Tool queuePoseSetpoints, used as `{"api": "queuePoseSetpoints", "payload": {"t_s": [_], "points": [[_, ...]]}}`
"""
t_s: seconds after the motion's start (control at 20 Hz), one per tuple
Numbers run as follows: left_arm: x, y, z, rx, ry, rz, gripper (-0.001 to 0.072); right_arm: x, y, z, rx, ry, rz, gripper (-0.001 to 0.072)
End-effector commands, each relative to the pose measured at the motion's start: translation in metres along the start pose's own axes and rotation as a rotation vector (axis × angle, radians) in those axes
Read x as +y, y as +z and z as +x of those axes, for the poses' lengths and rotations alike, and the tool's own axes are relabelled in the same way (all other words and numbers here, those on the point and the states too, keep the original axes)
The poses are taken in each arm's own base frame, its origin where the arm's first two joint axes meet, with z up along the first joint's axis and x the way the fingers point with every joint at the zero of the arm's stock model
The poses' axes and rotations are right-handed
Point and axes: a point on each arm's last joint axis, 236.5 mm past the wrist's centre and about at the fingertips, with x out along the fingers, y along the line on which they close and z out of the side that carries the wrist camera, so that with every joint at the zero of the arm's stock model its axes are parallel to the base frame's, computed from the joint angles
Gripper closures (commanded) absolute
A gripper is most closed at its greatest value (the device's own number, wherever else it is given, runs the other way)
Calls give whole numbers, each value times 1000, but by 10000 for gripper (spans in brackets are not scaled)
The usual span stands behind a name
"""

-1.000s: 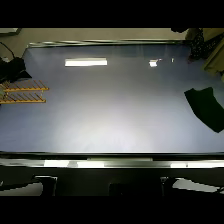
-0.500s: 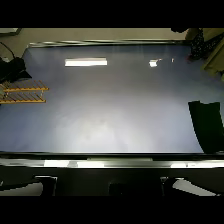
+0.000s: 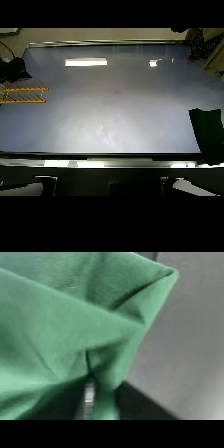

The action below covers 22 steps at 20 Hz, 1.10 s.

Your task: Fold the clothes and pants, and hang the long-sleeved shirts on hangers.

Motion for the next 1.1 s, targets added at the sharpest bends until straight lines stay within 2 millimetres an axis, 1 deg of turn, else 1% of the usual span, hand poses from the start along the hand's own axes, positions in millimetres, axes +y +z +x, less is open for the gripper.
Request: {"api": "queuePoseSetpoints", "payload": {"t_s": [0.0,0.05,0.1,0.15,0.2,0.25,0.3,0.35,0.4,0.45,0.5,0.55,0.6,0.65,0.7,0.75,0.8,0.85,0.9,0.95,1.0,1.05], "points": [[1,0,1,1,1,3,689,-4,5,-3,-32,-8,-23,389],[1,0,1,2,1,4,689,2,13,-11,-77,36,-13,390],[1,0,2,5,1,10,689,12,22,-25,-136,109,2,390],[2,0,5,10,2,10,689,30,34,-48,-214,227,-9,394],[3,0,9,18,2,10,689,53,44,-75,-291,360,-42,394],[4,0,14,29,3,8,689,80,49,-110,-366,521,-94,393],[4,-1,19,40,3,13,689,107,47,-146,-426,664,-159,395],[3,-2,25,53,1,41,689,130,37,-174,-462,762,-239,397],[1,-3,30,61,3,74,689,154,19,-199,-481,835,-340,401],[1,-3,34,62,15,103,689,176,-4,-218,-494,885,-439,415],[3,-3,38,58,38,123,689,199,-34,-233,-502,922,-562,435],[4,-5,41,63,57,142,689,218,-68,-243,-502,943,-688,458],[4,-9,43,73,66,159,690,233,-105,-249,-495,950,-820,478],[3,-16,46,87,67,181,690,245,-149,-249,-475,944,-970,496],[1,-22,48,91,64,195,690,252,-192,-247,-457,929,-1116,533],[-1,-27,49,83,60,207,690,255,-225,-244,-443,908,-1215,535],[-3,-32,49,67,57,211,690,255,-256,-241,-434,884,-1313,566],[-4,-37,50,46,52,211,690,254,-280,-237,-432,861,-1391,589],[-5,-44,50,30,49,219,690,252,-300,-233,-431,834,-1452,609],[-3,-51,51,20,49,221,690,249,-315,-230,-429,814,-1494,639],[0,-59,52,17,50,216,690,247,-329,-227,-429,798,-1538,667],[2,-67,55,27,53,212,689,245,-337,-225,-433,787,-1568,669]]}}
